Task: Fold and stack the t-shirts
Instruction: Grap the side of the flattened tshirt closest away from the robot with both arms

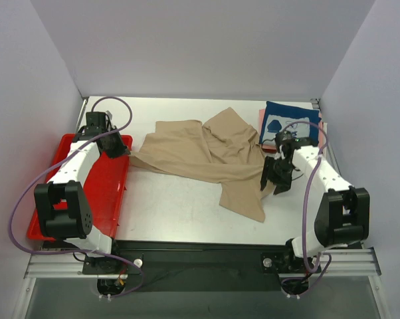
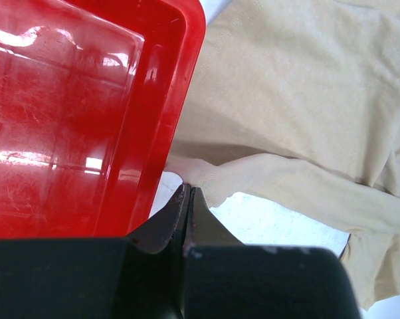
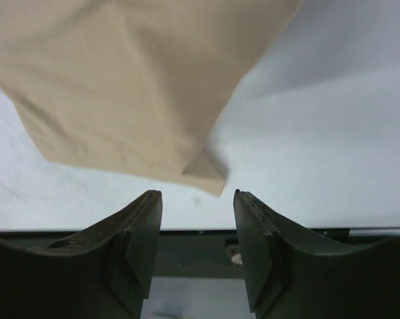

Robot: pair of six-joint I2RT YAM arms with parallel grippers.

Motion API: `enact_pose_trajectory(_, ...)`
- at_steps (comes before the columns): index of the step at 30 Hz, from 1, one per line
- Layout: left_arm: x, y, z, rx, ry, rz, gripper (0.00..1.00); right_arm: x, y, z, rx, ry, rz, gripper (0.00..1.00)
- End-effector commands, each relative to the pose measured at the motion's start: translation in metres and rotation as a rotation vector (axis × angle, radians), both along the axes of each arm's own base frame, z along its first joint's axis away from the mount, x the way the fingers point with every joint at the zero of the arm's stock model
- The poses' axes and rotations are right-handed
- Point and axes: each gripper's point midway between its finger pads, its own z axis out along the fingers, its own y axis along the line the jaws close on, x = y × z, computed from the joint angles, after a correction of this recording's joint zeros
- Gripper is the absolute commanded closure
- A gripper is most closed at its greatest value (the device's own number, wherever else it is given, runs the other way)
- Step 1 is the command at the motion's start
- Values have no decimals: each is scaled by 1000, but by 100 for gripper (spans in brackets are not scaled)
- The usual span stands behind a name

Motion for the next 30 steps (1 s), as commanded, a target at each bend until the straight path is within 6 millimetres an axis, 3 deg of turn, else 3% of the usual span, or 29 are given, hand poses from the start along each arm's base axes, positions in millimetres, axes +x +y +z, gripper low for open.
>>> enact_pose_trajectory(1, 19, -4, 19, -11, -88, -25, 100, -50, 16, -9, 36, 109, -3, 54)
enact_pose_trajectory(7, 16, -5, 16, -14, -72, -39, 100, -87, 19, -28, 25, 176, -33, 58)
enact_pose_trajectory(11, 15, -5, 16, -14, -70, -42, 100, -98, 19, -41, 26, 191, -33, 60)
enact_pose_trajectory(28, 4, -4, 15, 1, -49, -52, 100, -98, 21, -78, -1, 176, -54, 67)
enact_pose_trajectory(30, 3, -4, 15, 1, -47, -52, 100, -98, 20, -81, -17, 174, -56, 72)
